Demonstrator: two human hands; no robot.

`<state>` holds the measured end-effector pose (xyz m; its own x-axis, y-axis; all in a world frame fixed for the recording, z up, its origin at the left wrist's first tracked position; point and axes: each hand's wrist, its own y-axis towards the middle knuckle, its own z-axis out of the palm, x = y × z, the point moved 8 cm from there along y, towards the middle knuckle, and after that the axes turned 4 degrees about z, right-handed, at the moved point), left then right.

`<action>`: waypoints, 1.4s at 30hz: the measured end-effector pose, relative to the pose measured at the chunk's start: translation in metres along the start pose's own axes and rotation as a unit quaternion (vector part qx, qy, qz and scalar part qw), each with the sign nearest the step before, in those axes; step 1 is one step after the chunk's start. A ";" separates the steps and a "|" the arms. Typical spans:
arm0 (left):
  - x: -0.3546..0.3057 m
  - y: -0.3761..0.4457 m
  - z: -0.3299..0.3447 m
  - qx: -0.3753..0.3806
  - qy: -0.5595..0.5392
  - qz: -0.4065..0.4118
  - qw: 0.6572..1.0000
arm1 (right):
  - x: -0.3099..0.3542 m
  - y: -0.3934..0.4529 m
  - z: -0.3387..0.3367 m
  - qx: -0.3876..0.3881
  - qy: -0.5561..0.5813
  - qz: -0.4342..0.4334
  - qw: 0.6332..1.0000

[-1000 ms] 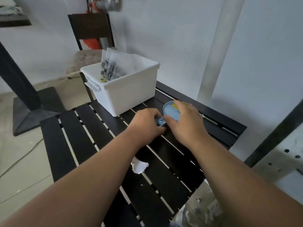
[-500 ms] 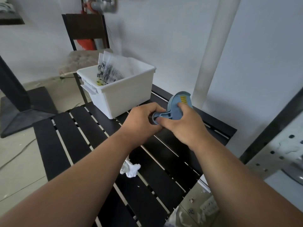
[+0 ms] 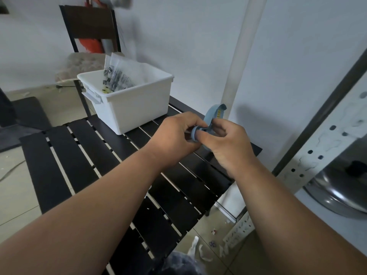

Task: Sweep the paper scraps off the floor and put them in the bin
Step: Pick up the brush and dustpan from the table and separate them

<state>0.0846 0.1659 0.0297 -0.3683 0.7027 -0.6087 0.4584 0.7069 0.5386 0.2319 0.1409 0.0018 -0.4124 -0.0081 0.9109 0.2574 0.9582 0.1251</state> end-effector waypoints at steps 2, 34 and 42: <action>-0.002 0.001 0.002 -0.002 -0.001 0.007 1.000 | -0.002 0.003 -0.002 0.007 0.020 -0.001 1.000; 0.053 -0.035 -0.003 0.070 0.242 -0.214 0.944 | -0.016 -0.058 -0.065 -0.080 0.170 0.067 0.980; -0.094 -0.061 0.043 0.121 0.204 -0.055 0.970 | -0.009 -0.136 -0.123 -0.103 0.163 0.090 0.977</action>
<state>0.1256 0.0533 0.0290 -0.6928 0.6320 -0.3473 0.5559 0.7748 0.3010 0.3082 -0.0245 0.0244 -0.0532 0.0328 0.9980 0.4842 0.8750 -0.0030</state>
